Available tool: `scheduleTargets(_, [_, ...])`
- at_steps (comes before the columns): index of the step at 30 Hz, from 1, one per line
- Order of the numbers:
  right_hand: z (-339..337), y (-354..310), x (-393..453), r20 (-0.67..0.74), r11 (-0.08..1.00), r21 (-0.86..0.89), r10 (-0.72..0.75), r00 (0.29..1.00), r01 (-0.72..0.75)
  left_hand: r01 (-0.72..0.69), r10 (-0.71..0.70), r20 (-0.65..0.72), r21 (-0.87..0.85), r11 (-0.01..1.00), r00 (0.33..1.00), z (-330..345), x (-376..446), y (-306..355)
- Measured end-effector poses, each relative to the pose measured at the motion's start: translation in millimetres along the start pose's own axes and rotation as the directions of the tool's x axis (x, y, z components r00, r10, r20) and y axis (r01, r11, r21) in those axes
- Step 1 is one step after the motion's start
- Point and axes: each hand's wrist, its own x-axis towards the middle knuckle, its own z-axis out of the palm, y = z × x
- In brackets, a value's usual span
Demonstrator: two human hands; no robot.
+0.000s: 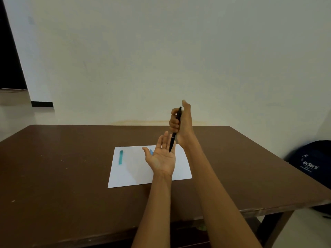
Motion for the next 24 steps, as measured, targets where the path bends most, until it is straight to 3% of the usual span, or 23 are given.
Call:
scheduleTargets(5, [6.1,0.9,0.2,0.077,0.998,0.062,-0.026,0.997,0.021,0.013,-0.013,0.011,-0.009,1.000,1.000,1.1,-1.0,-0.7])
scheduleTargets(9, [2.7,-1.0,-0.2,-0.019,0.993,-0.068,-0.100,0.995,0.098,-0.002,0.002,0.018,-0.006,1.000,1.000,2.6,-1.8,0.9])
scheduleTargets(14, [-2.2,-2.9,-3.0,-0.065,0.994,0.086,-0.063,0.996,0.069,-0.014,0.014,0.033,0.000,1.000,0.999,3.8,-2.2,-0.2])
scheduleTargets(24, [-1.7,-2.6,-1.8,-0.094,0.995,0.071,-0.066,0.993,0.073,-0.015,0.015,0.043,-0.002,1.000,0.999,6.0,-3.2,-0.3])
